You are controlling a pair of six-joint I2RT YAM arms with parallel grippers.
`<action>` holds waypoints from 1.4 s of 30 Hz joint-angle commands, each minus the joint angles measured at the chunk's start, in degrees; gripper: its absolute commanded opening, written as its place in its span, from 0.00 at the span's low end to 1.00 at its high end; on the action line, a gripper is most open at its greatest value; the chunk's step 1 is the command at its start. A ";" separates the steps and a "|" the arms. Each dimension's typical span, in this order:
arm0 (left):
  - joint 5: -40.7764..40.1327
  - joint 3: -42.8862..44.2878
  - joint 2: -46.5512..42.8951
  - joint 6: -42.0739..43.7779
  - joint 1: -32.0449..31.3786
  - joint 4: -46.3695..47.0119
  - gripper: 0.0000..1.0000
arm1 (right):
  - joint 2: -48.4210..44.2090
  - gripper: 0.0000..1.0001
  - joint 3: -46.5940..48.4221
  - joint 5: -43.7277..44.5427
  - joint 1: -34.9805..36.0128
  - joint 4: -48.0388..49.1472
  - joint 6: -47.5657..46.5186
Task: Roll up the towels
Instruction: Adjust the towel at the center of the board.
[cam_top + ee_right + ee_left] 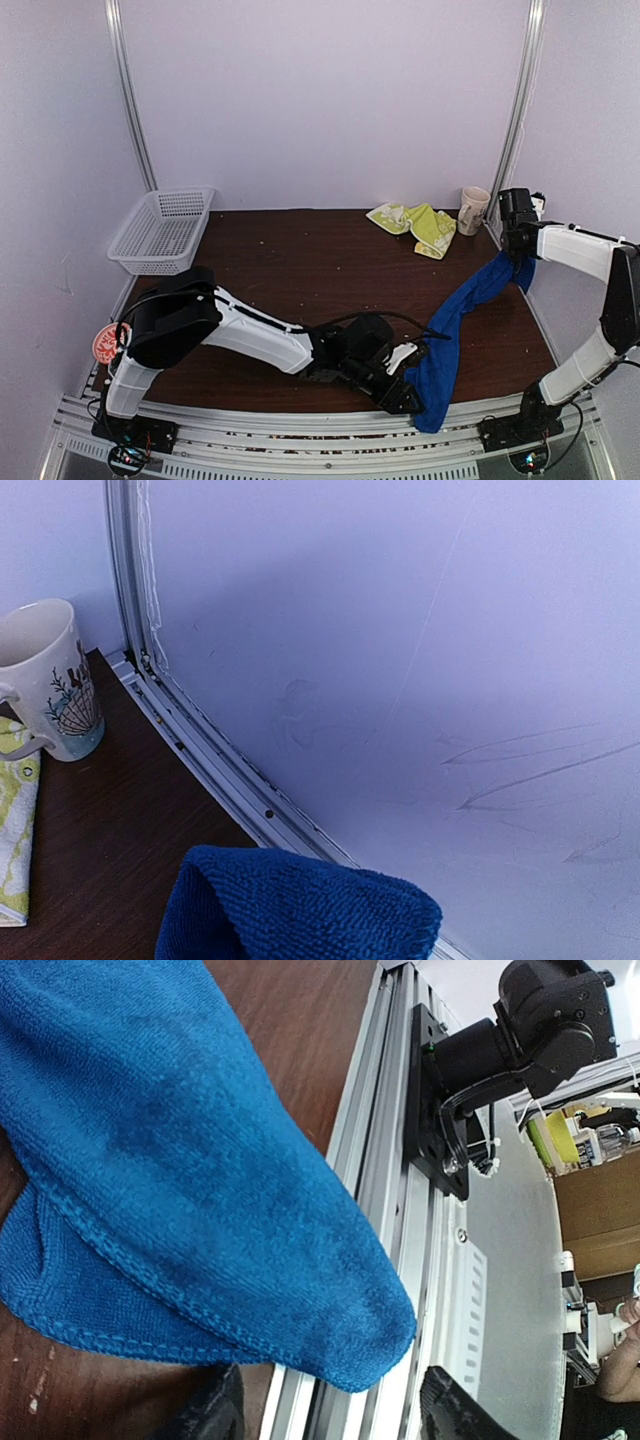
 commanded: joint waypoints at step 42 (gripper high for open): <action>2.84 3.26 4.30 -10.64 -2.60 4.68 0.46 | -2.88 0.00 -2.17 -4.81 -0.25 1.98 0.33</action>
